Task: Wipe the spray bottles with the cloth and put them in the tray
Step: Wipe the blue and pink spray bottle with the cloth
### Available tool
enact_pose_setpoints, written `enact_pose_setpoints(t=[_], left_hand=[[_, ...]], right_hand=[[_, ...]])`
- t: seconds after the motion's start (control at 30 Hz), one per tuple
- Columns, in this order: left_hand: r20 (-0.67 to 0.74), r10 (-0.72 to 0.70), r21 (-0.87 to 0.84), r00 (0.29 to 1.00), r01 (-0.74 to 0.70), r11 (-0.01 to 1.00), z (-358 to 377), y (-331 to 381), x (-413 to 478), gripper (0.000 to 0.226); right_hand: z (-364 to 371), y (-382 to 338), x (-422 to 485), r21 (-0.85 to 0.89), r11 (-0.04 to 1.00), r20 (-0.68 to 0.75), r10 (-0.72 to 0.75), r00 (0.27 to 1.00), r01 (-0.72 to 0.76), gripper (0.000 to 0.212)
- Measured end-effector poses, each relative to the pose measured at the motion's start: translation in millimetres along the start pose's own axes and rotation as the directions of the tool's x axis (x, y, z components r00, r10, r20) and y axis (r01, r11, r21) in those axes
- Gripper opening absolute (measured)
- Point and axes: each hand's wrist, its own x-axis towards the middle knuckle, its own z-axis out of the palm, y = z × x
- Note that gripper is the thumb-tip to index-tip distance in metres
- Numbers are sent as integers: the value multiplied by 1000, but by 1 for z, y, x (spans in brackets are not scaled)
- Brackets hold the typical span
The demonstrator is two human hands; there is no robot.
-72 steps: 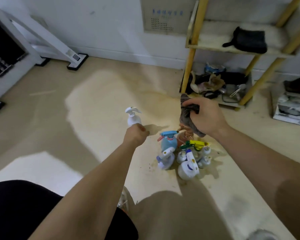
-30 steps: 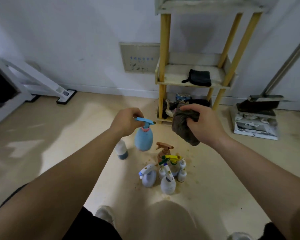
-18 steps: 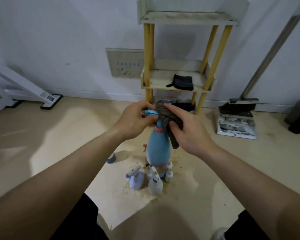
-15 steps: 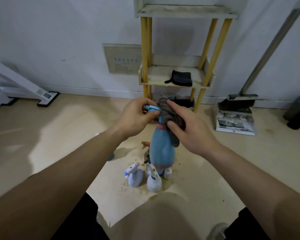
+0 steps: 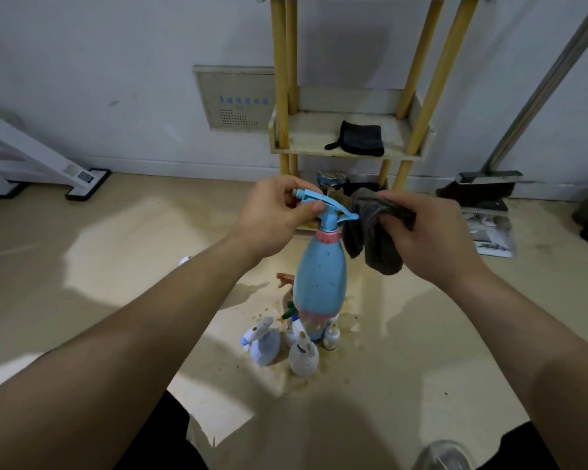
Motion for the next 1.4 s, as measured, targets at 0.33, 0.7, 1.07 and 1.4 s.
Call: enact_pose_setpoints(t=[0.33,0.7,1.07,1.4], left_hand=[[71,0,-118,997,9,993,10,11,-3,37],[-119,-94,-354,988,46,934,4,3,7,12],[-286,-230,-439,930,86,894,5,0,10,8],[-322,-288,-455,902,119,883,7,3,12,3]], right_hand=[[19,-11,-1,250,967,134,-78,988,42,37],[45,-22,-8,553,803,83,211,974,-222,40],[63,-25,-28,275,960,110,32,993,-61,44],[84,-19,-36,129,989,34,-75,997,70,43]])
